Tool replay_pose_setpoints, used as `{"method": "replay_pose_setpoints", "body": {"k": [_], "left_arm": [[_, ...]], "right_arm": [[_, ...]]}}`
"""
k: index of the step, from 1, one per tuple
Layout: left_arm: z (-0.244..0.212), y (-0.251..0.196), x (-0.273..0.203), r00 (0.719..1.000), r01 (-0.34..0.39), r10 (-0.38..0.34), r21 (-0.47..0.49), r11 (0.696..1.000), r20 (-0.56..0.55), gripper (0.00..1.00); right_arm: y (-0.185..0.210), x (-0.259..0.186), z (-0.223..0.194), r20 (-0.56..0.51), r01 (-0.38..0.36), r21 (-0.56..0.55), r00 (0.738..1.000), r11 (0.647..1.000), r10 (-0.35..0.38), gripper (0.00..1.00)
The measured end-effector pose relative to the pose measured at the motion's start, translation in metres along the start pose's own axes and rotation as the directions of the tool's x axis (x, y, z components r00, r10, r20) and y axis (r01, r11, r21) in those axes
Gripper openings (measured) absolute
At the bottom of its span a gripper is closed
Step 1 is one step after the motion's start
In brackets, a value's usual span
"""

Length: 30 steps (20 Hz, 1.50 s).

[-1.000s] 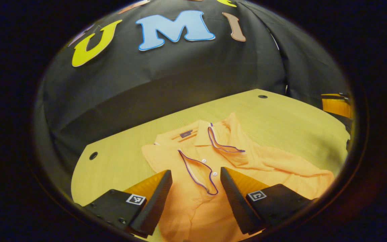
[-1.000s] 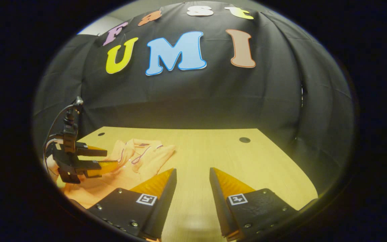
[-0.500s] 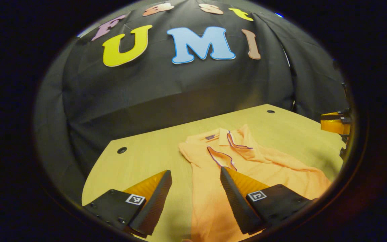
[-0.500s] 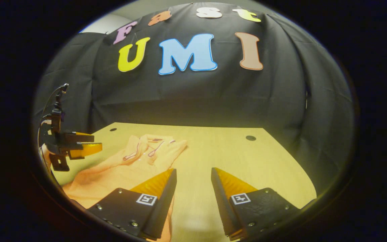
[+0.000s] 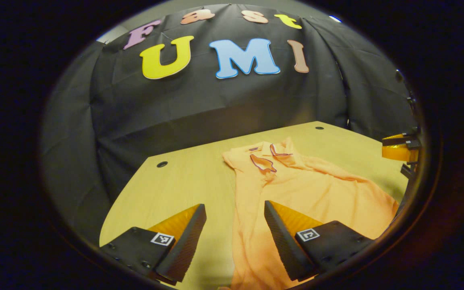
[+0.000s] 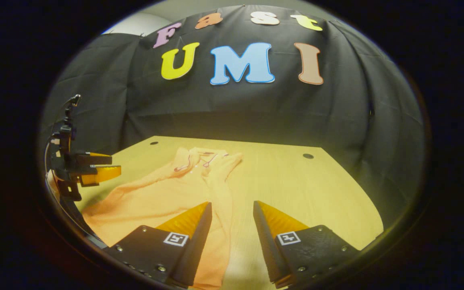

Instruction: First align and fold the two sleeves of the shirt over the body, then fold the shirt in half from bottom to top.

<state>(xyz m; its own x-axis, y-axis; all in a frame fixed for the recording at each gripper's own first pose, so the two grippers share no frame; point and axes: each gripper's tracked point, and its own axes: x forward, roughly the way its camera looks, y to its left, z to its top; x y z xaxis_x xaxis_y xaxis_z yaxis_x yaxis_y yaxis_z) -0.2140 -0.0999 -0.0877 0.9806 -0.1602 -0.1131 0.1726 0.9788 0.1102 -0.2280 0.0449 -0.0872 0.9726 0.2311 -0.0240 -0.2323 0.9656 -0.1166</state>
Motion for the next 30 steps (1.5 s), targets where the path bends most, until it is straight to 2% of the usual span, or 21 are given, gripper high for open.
{"method": "replay_pose_setpoints", "body": {"k": [3, 4, 5, 9, 10, 11, 13, 15, 16, 20, 21, 22, 24, 25, 26, 28, 29, 30], "left_arm": [[-0.032, -0.003, -0.029, 1.0, -0.01, 0.01, -0.012, 1.0, -0.018, 1.0], [-0.042, -0.003, -0.037, 1.0, -0.022, 0.021, -0.009, 1.0, -0.023, 0.95], [-0.051, -0.003, -0.045, 0.999, -0.033, 0.033, -0.007, 0.999, -0.026, 1.0], [-0.088, -0.012, -0.068, 0.997, -0.042, 0.039, -0.04, 0.998, -0.062, 1.0], [-0.098, -0.014, -0.071, 0.996, -0.046, 0.042, -0.052, 0.998, -0.075, 0.96], [-0.106, -0.016, -0.073, 0.995, -0.051, 0.046, -0.058, 0.997, -0.086, 1.0], [-0.12, -0.016, -0.078, 0.993, -0.074, 0.068, -0.059, 0.995, -0.099, 1.0], [-0.122, -0.014, -0.083, 0.994, -0.091, 0.086, -0.07, 0.993, -0.07, 0.92], [-0.125, -0.014, -0.082, 0.993, -0.1, 0.094, -0.077, 0.992, -0.07, 1.0], [-0.127, -0.018, -0.085, 0.994, -0.111, 0.11, -0.096, 0.989, -0.013, 0.99], [-0.128, -0.021, -0.083, 0.996, -0.092, 0.093, -0.114, 0.989, 0.001, 0.98], [-0.127, -0.024, -0.084, 0.996, -0.09, 0.093, -0.127, 0.988, 0.019, 0.89], [-0.131, -0.025, -0.081, 0.995, -0.092, 0.096, -0.117, 0.989, 0.027, 0.82], [-0.131, -0.025, -0.081, 0.995, -0.097, 0.101, -0.118, 0.988, 0.022, 0.82], [-0.13, -0.027, -0.08, 0.995, -0.09, 0.094, -0.123, 0.988, 0.026, 0.75], [-0.128, -0.027, -0.079, 0.995, -0.093, 0.098, -0.116, 0.989, 0.035, 0.62], [-0.127, -0.029, -0.077, 0.995, -0.083, 0.088, -0.112, 0.99, 0.043, 0.6], [-0.128, -0.024, -0.079, 0.992, -0.103, 0.111, -0.136, 0.985, 0.055, 0.44]], "right_arm": [[0.012, -0.013, -0.028, -0.026, -0.012, -0.004, 1.0, 1.0, 0.011, 0.66], [0.018, -0.019, -0.038, -0.033, -0.019, 0.001, 0.999, 1.0, 0.019, 0.66], [0.021, -0.024, -0.045, -0.036, -0.022, 0.009, 0.999, 1.0, 0.022, 0.66], [0.035, -0.033, -0.072, -0.051, -0.039, 0.05, 0.998, 0.998, 0.042, 0.66], [0.037, -0.035, -0.08, -0.06, -0.04, 0.055, 0.997, 0.998, 0.043, 0.66], [0.039, -0.036, -0.086, -0.065, -0.041, 0.062, 0.997, 0.997, 0.045, 0.66], [0.046, -0.038, -0.097, -0.073, -0.045, 0.078, 0.996, 0.996, 0.051, 0.66], [0.048, -0.038, -0.111, -0.088, -0.041, 0.085, 0.995, 0.996, 0.049, 0.66], [0.049, -0.037, -0.118, -0.097, -0.035, 0.083, 0.994, 0.996, 0.044, 0.66], [0.049, -0.037, -0.12, -0.062, -0.002, 0.042, 0.998, 0.999, 0.005, 0.66], [0.049, -0.038, -0.121, -0.047, 0.009, 0.044, 0.999, 0.999, -0.007, 0.66], [0.049, -0.039, -0.121, -0.026, 0.015, 0.048, 1.0, 0.999, -0.014, 0.66], [0.054, -0.036, -0.123, 0.013, 0.005, 0.053, 1.0, 0.999, -0.006, 0.66], [0.056, -0.039, -0.122, 0.031, -0.002, 0.059, 1.0, 0.998, 0.001, 0.61], [0.061, -0.042, -0.12, 0.044, -0.014, 0.06, 0.999, 0.998, 0.011, 0.55], [0.07, -0.04, -0.124, 0.062, -0.025, 0.073, 0.998, 0.997, 0.02, 0.35], [0.071, -0.041, -0.124, 0.058, -0.019, 0.087, 0.998, 0.996, 0.014, 0.2], [0.071, -0.041, -0.124, 0.055, -0.012, 0.091, 0.998, 0.996, 0.007, 0.1]]}}
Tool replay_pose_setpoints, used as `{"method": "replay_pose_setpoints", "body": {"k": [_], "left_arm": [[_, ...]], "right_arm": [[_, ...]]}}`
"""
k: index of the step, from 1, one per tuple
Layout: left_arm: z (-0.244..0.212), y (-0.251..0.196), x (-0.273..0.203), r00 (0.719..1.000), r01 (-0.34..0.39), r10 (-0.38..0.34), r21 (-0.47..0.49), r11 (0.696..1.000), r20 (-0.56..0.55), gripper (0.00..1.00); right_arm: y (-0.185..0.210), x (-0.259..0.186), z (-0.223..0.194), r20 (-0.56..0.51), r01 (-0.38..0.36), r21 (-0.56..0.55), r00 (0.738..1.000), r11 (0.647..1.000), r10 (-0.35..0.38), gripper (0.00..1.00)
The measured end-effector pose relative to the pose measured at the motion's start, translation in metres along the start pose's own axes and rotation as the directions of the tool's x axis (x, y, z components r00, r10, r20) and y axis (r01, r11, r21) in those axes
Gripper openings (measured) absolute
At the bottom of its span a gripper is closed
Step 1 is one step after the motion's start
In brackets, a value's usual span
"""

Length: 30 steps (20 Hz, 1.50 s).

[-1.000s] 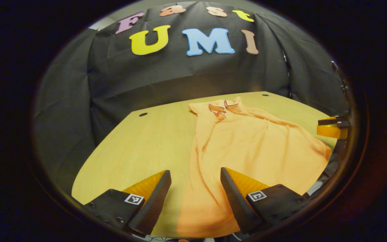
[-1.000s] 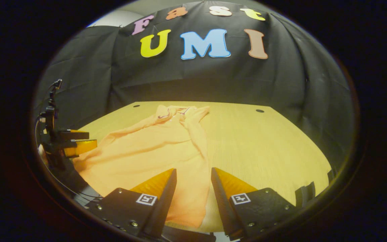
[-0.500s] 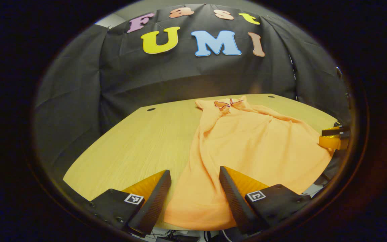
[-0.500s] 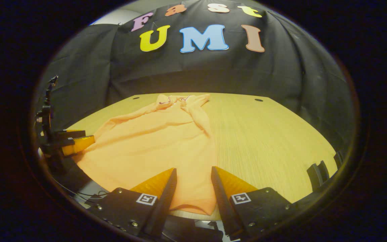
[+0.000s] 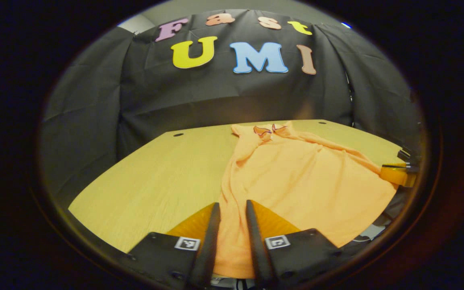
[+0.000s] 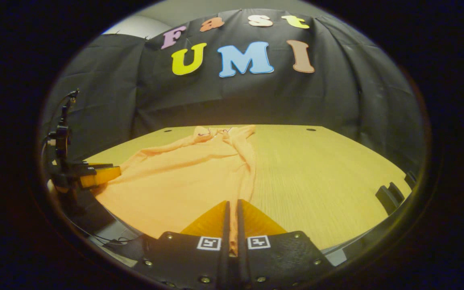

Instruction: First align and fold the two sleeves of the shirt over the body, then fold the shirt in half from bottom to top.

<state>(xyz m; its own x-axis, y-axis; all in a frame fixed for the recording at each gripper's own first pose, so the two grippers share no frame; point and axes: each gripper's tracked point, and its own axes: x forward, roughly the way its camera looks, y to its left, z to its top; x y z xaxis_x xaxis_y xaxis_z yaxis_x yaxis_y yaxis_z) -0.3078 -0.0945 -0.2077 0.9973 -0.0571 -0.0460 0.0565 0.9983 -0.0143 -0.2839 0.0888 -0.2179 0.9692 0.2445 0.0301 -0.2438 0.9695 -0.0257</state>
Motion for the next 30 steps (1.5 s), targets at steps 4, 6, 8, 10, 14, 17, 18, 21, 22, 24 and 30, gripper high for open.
{"method": "replay_pose_setpoints", "body": {"k": [4, 6, 8, 10, 14, 17, 18, 21, 22, 24, 30], "left_arm": [[0.0, 0.002, -0.001, 1.0, 0.001, -0.002, -0.054, 0.999, -0.007, 0.13], [0.0, 0.004, -0.001, 1.0, -0.003, 0.002, -0.061, 0.998, -0.013, 0.07], [0.001, 0.003, -0.001, 1.0, -0.007, 0.006, -0.051, 0.999, -0.007, 0.06], [0.003, 0.002, 0.0, 1.0, -0.001, 0.0, -0.058, 0.998, -0.019, 0.06], [0.017, 0.002, 0.004, 0.999, 0.024, -0.026, -0.092, 0.996, -0.024, 0.06], [0.052, 0.002, 0.006, 0.998, 0.06, -0.06, -0.118, 0.991, 0.009, 0.05], [0.066, 0.003, 0.008, 0.998, 0.068, -0.065, -0.121, 0.99, 0.025, 0.06], [0.111, 0.007, 0.017, 0.994, 0.089, -0.081, -0.111, 0.99, 0.075, 0.05], [0.127, 0.007, 0.02, 0.992, 0.102, -0.092, -0.114, 0.988, 0.089, 0.06], [0.156, 0.006, 0.031, 0.987, 0.126, -0.112, -0.121, 0.985, 0.117, 0.06], [0.244, 0.014, 0.072, 0.971, 0.147, -0.131, -0.065, 0.987, 0.199, 0.06]], "right_arm": [[0.001, -0.004, 0.002, -0.011, -0.005, -0.014, 1.0, 1.0, 0.004, 0.04], [0.001, 0.0, 0.001, -0.015, -0.007, -0.012, 1.0, 1.0, 0.007, 0.0], [0.001, 0.002, 0.004, -0.015, -0.003, -0.01, 1.0, 1.0, 0.003, 0.0], [0.001, 0.001, 0.007, -0.02, 0.0, -0.023, 1.0, 1.0, -0.001, 0.0], [0.003, 0.002, 0.038, 0.013, -0.009, -0.059, 1.0, 0.998, 0.01, 0.0], [0.005, 0.01, 0.073, 0.052, -0.018, -0.119, 0.998, 0.993, 0.025, 0.0], [0.007, 0.013, 0.087, 0.067, -0.024, -0.141, 0.997, 0.99, 0.033, 0.0], [0.009, 0.025, 0.131, 0.122, -0.024, -0.203, 0.991, 0.979, 0.049, 0.0], [0.009, 0.03, 0.145, 0.137, -0.024, -0.216, 0.989, 0.976, 0.055, 0.0], [0.01, 0.041, 0.172, 0.157, -0.036, -0.22, 0.985, 0.975, 0.071, 0.0], [0.004, 0.084, 0.25, 0.21, -0.057, -0.208, 0.973, 0.977, 0.101, 0.0]]}}
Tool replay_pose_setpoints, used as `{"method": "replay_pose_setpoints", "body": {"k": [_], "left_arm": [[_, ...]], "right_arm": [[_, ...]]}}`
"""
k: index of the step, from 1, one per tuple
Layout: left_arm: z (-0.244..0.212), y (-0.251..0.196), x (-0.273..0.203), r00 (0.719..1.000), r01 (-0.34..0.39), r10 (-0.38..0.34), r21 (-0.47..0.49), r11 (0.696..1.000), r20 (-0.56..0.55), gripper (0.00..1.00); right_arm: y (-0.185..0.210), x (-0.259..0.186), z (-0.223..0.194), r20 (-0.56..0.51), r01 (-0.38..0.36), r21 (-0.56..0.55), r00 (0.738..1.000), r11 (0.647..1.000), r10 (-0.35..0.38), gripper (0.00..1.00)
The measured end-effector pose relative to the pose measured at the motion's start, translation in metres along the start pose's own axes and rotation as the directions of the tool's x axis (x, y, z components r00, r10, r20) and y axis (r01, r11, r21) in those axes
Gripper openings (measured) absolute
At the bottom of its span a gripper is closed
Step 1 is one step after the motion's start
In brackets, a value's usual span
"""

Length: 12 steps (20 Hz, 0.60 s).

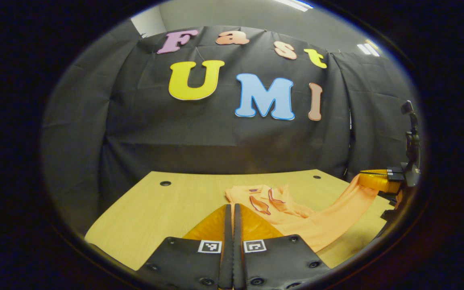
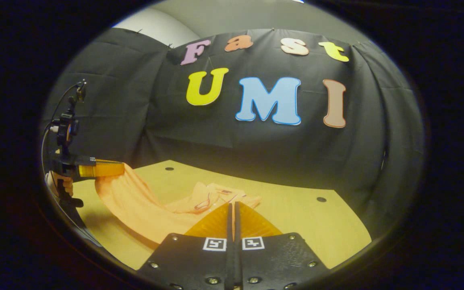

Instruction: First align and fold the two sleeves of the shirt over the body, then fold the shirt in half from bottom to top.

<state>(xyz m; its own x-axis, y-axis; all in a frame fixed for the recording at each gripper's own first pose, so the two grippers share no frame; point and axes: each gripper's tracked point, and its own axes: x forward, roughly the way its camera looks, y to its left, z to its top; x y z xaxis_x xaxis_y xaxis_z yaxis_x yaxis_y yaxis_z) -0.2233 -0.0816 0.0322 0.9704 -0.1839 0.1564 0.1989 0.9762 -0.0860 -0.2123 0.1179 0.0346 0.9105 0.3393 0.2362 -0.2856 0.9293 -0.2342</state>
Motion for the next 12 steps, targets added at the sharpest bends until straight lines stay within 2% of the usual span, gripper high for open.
{"method": "replay_pose_setpoints", "body": {"k": [6, 12], "left_arm": [[0.039, 0.02, 0.086, 1.0, 0.012, -0.012, -0.009, 1.0, 0.012, 0.06], [0.059, 0.031, 0.178, 1.0, 0.025, -0.025, 0.022, 0.999, -0.004, 0.05]], "right_arm": [[-0.036, 0.075, 0.048, 0.042, 0.012, 0.061, 0.999, 0.998, -0.014, 0.0], [-0.069, 0.158, 0.063, 0.028, 0.038, 0.108, 0.999, 0.993, -0.041, 0.0]]}}
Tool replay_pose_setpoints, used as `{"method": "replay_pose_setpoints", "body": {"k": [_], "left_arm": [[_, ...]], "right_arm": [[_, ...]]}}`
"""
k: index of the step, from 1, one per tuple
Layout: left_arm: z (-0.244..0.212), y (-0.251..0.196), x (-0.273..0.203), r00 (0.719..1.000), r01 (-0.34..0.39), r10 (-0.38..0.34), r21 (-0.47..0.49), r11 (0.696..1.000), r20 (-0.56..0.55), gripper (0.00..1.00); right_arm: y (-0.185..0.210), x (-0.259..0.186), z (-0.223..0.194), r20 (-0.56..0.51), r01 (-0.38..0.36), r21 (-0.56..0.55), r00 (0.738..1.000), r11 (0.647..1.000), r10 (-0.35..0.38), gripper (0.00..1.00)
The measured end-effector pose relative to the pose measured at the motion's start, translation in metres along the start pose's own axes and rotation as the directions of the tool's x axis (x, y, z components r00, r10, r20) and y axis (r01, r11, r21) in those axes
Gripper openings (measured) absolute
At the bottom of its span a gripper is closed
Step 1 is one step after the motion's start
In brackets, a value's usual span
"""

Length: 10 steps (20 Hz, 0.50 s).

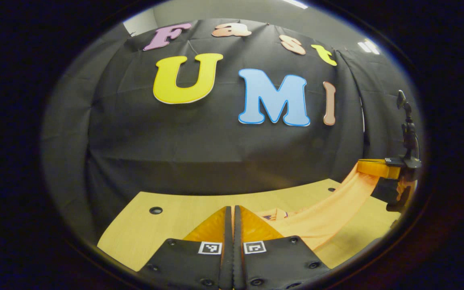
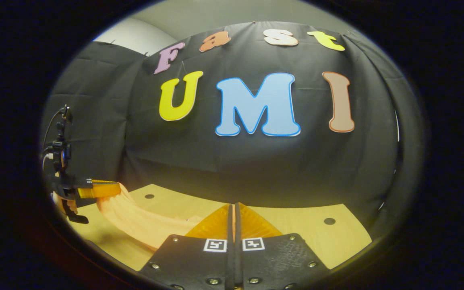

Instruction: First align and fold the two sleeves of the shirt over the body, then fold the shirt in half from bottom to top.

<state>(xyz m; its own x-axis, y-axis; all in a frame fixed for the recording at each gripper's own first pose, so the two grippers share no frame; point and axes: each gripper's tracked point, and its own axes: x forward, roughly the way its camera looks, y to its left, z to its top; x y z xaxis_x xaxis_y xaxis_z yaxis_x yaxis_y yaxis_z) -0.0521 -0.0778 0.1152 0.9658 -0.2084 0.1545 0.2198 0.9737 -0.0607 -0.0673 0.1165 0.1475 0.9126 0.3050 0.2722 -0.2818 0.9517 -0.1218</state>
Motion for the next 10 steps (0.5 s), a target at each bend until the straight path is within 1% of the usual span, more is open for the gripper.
{"method": "replay_pose_setpoints", "body": {"k": [2, 6, 8, 10], "left_arm": [[-0.005, 0.009, 0.031, 1.0, -0.009, 0.009, -0.006, 1.0, -0.015, 0.06], [-0.018, 0.033, 0.099, 0.999, -0.037, 0.035, -0.06, 0.997, -0.042, 0.06], [-0.028, 0.042, 0.13, 0.998, -0.052, 0.049, -0.057, 0.997, -0.049, 0.05], [-0.036, 0.044, 0.16, 0.998, -0.049, 0.045, -0.077, 0.996, -0.053, 0.05]], "right_arm": [[-0.007, 0.027, -0.001, -0.005, 0.008, 0.015, 1.0, 1.0, -0.008, 0.0], [-0.026, 0.077, -0.01, 0.002, 0.035, 0.034, 0.999, 0.999, -0.035, 0.0], [-0.035, 0.103, -0.017, 0.008, 0.037, 0.076, 0.999, 0.996, -0.038, 0.0], [-0.043, 0.127, -0.027, 0.005, 0.045, 0.127, 0.999, 0.991, -0.046, 0.0]]}}
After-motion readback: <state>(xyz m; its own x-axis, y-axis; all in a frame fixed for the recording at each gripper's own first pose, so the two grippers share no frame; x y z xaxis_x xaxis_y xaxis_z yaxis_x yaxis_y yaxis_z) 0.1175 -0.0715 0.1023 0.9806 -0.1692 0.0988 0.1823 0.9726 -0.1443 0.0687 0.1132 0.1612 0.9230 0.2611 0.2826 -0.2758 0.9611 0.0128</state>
